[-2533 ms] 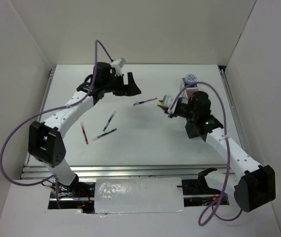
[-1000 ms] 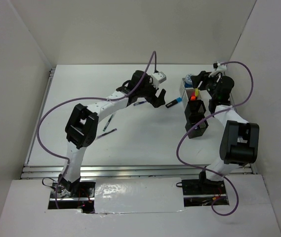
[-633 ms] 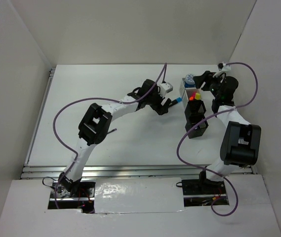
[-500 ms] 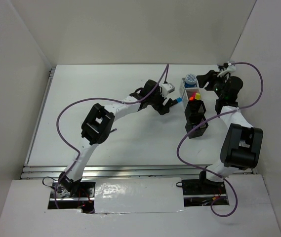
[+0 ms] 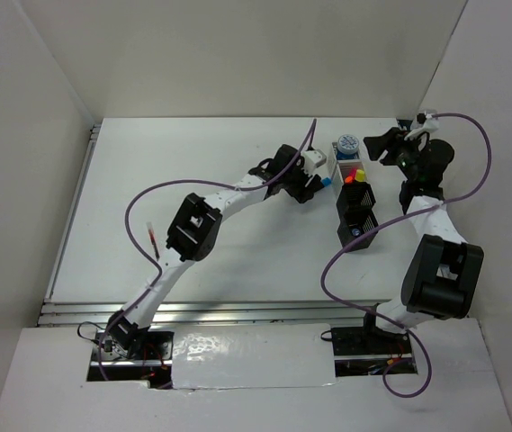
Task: Sort the stationery into containers
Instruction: Pick up the pen from the center of the board.
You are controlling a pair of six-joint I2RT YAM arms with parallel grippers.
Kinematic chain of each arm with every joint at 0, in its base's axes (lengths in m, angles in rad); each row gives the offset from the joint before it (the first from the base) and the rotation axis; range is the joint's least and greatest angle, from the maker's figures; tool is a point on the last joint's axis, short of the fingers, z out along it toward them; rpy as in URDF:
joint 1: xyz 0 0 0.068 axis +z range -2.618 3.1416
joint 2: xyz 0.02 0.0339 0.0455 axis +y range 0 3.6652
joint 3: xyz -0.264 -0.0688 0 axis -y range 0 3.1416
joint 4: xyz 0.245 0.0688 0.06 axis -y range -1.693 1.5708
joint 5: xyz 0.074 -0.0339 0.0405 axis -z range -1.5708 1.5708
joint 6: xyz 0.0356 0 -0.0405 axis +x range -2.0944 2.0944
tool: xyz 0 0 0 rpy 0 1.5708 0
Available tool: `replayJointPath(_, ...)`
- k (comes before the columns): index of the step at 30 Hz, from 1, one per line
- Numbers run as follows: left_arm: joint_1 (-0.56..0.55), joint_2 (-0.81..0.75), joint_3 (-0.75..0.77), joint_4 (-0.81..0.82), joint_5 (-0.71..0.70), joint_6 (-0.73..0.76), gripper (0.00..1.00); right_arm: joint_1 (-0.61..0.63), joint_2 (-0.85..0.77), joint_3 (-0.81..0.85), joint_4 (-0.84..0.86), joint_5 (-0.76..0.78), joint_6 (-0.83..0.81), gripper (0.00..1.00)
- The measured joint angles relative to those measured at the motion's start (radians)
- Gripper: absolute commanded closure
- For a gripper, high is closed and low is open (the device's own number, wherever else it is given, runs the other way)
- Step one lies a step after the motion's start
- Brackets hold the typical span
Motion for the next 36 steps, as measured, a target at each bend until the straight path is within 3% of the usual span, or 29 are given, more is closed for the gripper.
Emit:
replayJointPath(7,-0.014,0.103,0.197,-0.113,-0.036,0.001,0.31,-0.019,0.000,0.000,-0.006,-0.005,0.006,0.35)
replayJointPath(18,-0.017,0.135,0.283,-0.253,-0.074,0.037,0.48,-0.039,0.000,0.000,-0.014,-0.012,0.014,0.36)
replayJointPath(22,-0.018,0.135,0.290,-0.277,-0.071,0.051,0.61,-0.040,0.000,0.000,-0.015,-0.013,0.014,0.37)
replayJointPath(23,-0.018,0.135,0.291,-0.280,-0.069,0.053,0.75,-0.040,0.000,0.000,-0.016,-0.013,0.014,0.37)
replayJointPath(25,-0.019,0.134,0.292,-0.282,-0.069,0.057,0.86,-0.040,0.000,0.000,-0.018,-0.016,0.013,0.37)
replayJointPath(26,-0.019,0.130,0.285,-0.280,-0.069,0.060,0.94,-0.040,0.000,0.000,-0.019,-0.018,0.013,0.38)
replayJointPath(29,-0.020,0.082,0.194,-0.236,-0.071,0.076,0.99,-0.040,0.000,0.000,-0.025,-0.027,0.012,0.38)
replayJointPath(36,-0.020,-0.101,-0.119,-0.143,-0.100,0.104,1.00,-0.034,-0.006,0.000,-0.059,-0.069,0.010,0.39)
